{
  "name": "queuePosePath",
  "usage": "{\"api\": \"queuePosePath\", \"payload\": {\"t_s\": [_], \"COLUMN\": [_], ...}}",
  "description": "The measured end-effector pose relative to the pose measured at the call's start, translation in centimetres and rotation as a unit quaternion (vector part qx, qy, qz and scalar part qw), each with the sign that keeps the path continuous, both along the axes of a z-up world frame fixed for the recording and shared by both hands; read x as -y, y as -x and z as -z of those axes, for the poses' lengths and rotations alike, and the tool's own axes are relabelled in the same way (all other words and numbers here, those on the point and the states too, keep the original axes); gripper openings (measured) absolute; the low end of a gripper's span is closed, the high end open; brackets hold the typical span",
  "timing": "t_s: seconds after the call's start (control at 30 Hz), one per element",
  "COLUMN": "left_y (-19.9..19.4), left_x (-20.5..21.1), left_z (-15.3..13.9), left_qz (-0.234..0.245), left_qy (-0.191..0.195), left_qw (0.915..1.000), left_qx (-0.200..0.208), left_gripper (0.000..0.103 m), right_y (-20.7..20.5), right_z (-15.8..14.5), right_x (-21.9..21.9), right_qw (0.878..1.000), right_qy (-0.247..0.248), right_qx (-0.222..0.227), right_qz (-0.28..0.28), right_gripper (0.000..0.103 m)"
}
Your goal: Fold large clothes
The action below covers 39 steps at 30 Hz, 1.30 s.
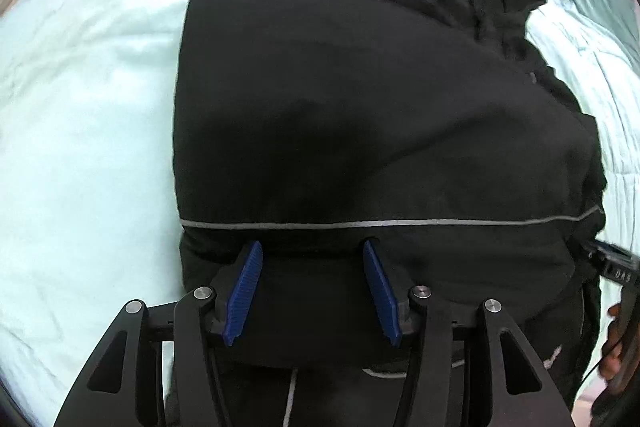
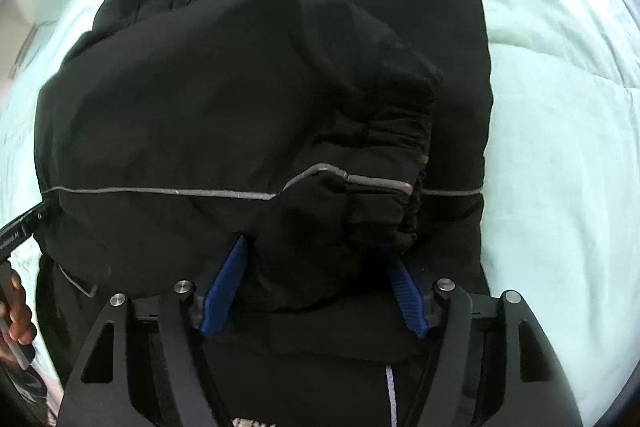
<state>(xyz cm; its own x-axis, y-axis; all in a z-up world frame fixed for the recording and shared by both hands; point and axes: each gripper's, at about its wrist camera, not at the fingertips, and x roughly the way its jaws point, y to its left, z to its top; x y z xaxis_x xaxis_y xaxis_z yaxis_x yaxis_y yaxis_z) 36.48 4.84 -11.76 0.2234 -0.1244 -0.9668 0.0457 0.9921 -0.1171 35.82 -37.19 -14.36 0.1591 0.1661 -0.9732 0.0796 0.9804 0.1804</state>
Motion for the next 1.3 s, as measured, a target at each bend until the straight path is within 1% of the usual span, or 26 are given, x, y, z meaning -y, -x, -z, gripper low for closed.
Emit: {"api": "queuePosePath", "payload": {"t_s": [0.03,0.1,0.13,0.2,0.27,0.33,0.37,0.4,0.47,0.53,0.6,0.67,0.77,0.8,0.87,0.93,0.97,1.0,1.03,1.07,1.1,1.13,1.2,1.23,1.27,1.3], "left_y": [0.0,0.1,-0.3,-2.0,-4.8,-7.3,-9.5,-11.8,-15.7,-17.9,-20.7,-23.0,-25.9,-26.6,-27.8,-29.9,-30.9,-31.5,-32.1,-32.4,-32.6,-32.0,-29.7,-28.3,-27.4,-26.4], "left_x": [0.0,-0.2,-0.3,-0.4,-0.2,0.0,0.4,0.9,1.8,2.3,3.0,3.2,3.9,5.4,5.8,6.6,6.9,7.1,6.9,6.3,5.1,3.5,1.1,-0.1,-0.9,-1.7], "left_z": [-0.9,-4.4,-6.1,-8.9,-11.4,-12.7,-13.1,-13.2,-12.7,-12.2,-11.3,-10.2,-8.0,-7.2,-6.1,-4.9,-4.3,-4.0,-4.1,-4.4,-4.9,-5.9,-7.8,-8.5,-8.6,-8.3], "left_qz": [0.01,0.035,0.044,0.056,0.057,0.055,0.052,0.046,0.039,0.034,0.037,0.042,0.048,0.046,0.042,0.041,0.044,0.043,0.037,0.031,0.018,0.0,-0.009,-0.013,-0.015,-0.017], "left_qy": [0.0,0.016,0.022,0.019,0.02,0.03,0.034,0.028,0.014,0.019,0.029,0.021,0.018,0.02,0.025,0.013,0.0,-0.016,-0.023,-0.006,0.033,0.076,0.135,0.167,0.192,0.209], "left_qw": [0.9999,0.9981,0.9964,0.9924,0.9875,0.9834,0.9815,0.9809,0.9801,0.9803,0.9811,0.9821,0.9835,0.9839,0.9845,0.9861,0.9858,0.985,0.9835,0.9833,0.9846,0.9811,0.9707,0.9653,0.9611,0.9583], "left_qx": [0.009,0.048,0.07,0.108,0.146,0.17,0.181,0.187,0.194,0.193,0.188,0.182,0.173,0.172,0.169,0.16,0.162,0.166,0.176,0.18,0.171,0.178,0.199,0.2,0.198,0.194], "left_gripper": [0.054,0.054,0.055,0.055,0.055,0.055,0.055,0.055,0.055,0.055,0.055,0.055,0.055,0.055,0.055,0.055,0.055,0.053,0.041,0.007,0.008,0.008,0.007,0.008,0.008,0.009], "right_y": [-0.2,0.0,0.3,-0.1,-1.9,-4.9,-6.6,-9.0,-12.4,-16.5,-19.4,-22.2,-24.5,-25.0,-26.4,-27.7,-28.3,-28.7,-29.2,-29.5,-29.5,-29.1,-27.4,-26.1,-24.9,-24.0], "right_z": [-0.8,-2.9,-4.5,-7.2,-10.0,-11.7,-12.6,-12.2,-13.0,-12.7,-12.3,-11.9,-10.5,-9.9,-8.6,-7.2,-6.3,-5.6,-4.6,-3.8,-3.8,-4.4,-6.9,-8.5,-9.7,-10.3], "right_x": [0.1,0.8,1.4,2.4,3.3,4.1,4.3,4.5,4.7,4.5,4.1,3.1,2.2,2.0,1.4,0.6,0.2,0.2,0.1,-0.1,0.0,0.3,1.6,2.4,2.7,2.7], "right_qw": [1.0,1.0,1.0,0.998,0.996,0.993,0.99,0.988,0.984,0.982,0.981,0.981,0.982,0.982,0.983,0.985,0.987,0.988,0.989,0.991,0.99,0.989,0.984,0.981,0.977,0.975], "right_qy": [-0.003,-0.011,-0.024,-0.038,-0.037,-0.033,-0.035,-0.037,-0.033,-0.026,-0.021,-0.017,-0.011,-0.01,-0.005,0.007,0.016,0.022,0.027,0.035,0.047,0.05,0.031,0.013,0.001,0.001], "right_qx": [-0.003,0.0,0.011,0.041,0.08,0.115,0.135,0.15,0.171,0.186,0.191,0.194,0.191,0.187,0.181,0.17,0.161,0.152,0.142,0.131,0.13,0.141,0.176,0.195,0.212,0.221], "right_qz": [-0.002,-0.007,-0.007,-0.003,0.002,0.011,0.016,0.019,0.023,0.02,0.017,0.009,0.0,-0.003,-0.007,-0.01,-0.01,-0.01,-0.015,-0.021,-0.022,-0.019,-0.003,0.004,0.004,-0.001], "right_gripper": [0.069,0.069,0.069,0.069,0.069,0.069,0.069,0.069,0.069,0.069,0.069,0.069,0.069,0.069,0.069,0.069,0.067,0.058,0.022,0.011,0.01,0.007,0.006,0.007,0.007,0.007]}}
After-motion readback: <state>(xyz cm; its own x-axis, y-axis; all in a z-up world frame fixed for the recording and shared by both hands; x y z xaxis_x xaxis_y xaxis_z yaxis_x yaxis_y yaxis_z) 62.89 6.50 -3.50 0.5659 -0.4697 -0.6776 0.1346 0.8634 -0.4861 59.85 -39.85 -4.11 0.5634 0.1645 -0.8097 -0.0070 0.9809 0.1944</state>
